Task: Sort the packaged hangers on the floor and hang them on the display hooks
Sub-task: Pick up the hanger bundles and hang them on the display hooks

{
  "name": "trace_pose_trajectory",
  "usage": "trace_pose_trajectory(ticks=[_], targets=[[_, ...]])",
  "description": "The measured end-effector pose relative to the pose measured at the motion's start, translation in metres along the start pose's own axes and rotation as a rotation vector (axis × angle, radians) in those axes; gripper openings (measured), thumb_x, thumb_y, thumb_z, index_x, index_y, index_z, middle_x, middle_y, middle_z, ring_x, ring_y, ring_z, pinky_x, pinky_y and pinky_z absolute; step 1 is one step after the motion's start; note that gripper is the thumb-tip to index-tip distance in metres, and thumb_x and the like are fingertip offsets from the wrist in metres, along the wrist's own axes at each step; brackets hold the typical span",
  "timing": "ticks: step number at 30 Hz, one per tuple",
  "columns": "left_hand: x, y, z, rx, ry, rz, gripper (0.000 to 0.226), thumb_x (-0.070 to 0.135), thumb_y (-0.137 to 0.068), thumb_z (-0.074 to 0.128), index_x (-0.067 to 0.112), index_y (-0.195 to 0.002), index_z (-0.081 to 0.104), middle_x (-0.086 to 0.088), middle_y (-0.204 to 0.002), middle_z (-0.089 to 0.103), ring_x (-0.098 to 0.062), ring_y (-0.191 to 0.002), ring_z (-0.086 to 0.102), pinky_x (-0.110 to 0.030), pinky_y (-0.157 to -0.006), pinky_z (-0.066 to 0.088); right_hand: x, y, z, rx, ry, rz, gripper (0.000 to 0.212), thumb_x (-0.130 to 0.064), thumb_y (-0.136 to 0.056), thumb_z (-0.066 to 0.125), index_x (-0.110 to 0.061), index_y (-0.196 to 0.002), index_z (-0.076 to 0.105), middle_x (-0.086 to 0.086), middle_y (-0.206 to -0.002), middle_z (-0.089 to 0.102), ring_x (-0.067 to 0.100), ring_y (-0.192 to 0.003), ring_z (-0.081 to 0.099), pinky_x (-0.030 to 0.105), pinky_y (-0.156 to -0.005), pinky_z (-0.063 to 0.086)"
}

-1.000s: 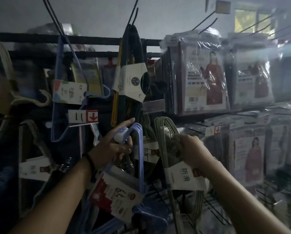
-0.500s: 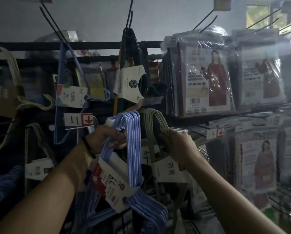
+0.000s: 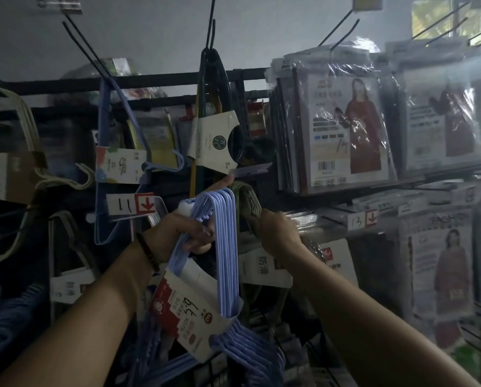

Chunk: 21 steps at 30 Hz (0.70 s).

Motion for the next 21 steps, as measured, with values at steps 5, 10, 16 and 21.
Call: trace_pose_trajectory(ticks=[5,10,16,21], targets=[[0.002,0.002,0.003,-0.067,0.138,0.013,0.041,0.003,-0.094,0.056,0.011,-0.133,0.066,-0.005,-0.079,0.073,-0.01,-0.058,0.06,-0.032,-0.06,0.036,-0.001,-0.009,0.025,-0.064,0.118,0.018,0.019,-0.007,-0.102,0.053,-0.004,-0.114,0.067,0.018,-0.107,0.073,0.038,-0.102,0.073,0.038,-0.069,0.053],[0.002,0.012,0.0,0.018,0.02,0.097,0.077,0.014,-0.075,0.079,0.028,-0.147,0.055,0.005,-0.057,0.061,-0.004,-0.04,0.04,-0.033,-0.05,0.019,-0.003,-0.009,0.037,-0.101,0.047,0.047,0.033,-0.026,-0.107,0.044,-0.006,-0.121,0.066,0.015,-0.111,0.068,0.038,-0.104,0.069,0.043,-0.078,0.056],[-0.013,0.039,-0.01,0.299,0.025,0.18,0.096,0.0,-0.065,0.077,0.018,-0.154,0.045,-0.003,-0.063,0.054,-0.008,-0.038,0.037,-0.03,-0.045,0.018,-0.004,0.021,0.012,0.045,-0.085,0.155,0.033,-0.043,-0.1,0.051,-0.013,-0.112,0.056,0.013,-0.106,0.063,0.038,-0.094,0.067,0.04,-0.065,0.05],[-0.016,0.089,-0.012,0.575,-0.089,0.238,0.071,0.001,-0.06,0.07,0.018,-0.129,0.066,-0.012,-0.072,0.049,-0.013,-0.039,0.036,-0.031,-0.044,0.024,-0.049,0.077,-0.024,0.185,-0.28,-0.067,0.05,-0.057,-0.101,0.032,-0.02,-0.077,0.056,-0.001,-0.07,0.065,0.026,-0.065,0.063,0.038,-0.055,0.046]])
Point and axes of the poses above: each hand's wrist, its own y-axis away from the middle knuckle, its own z-axis out of the palm, x = y × z, the point moved 7 cm from there along -y, towards the middle knuckle
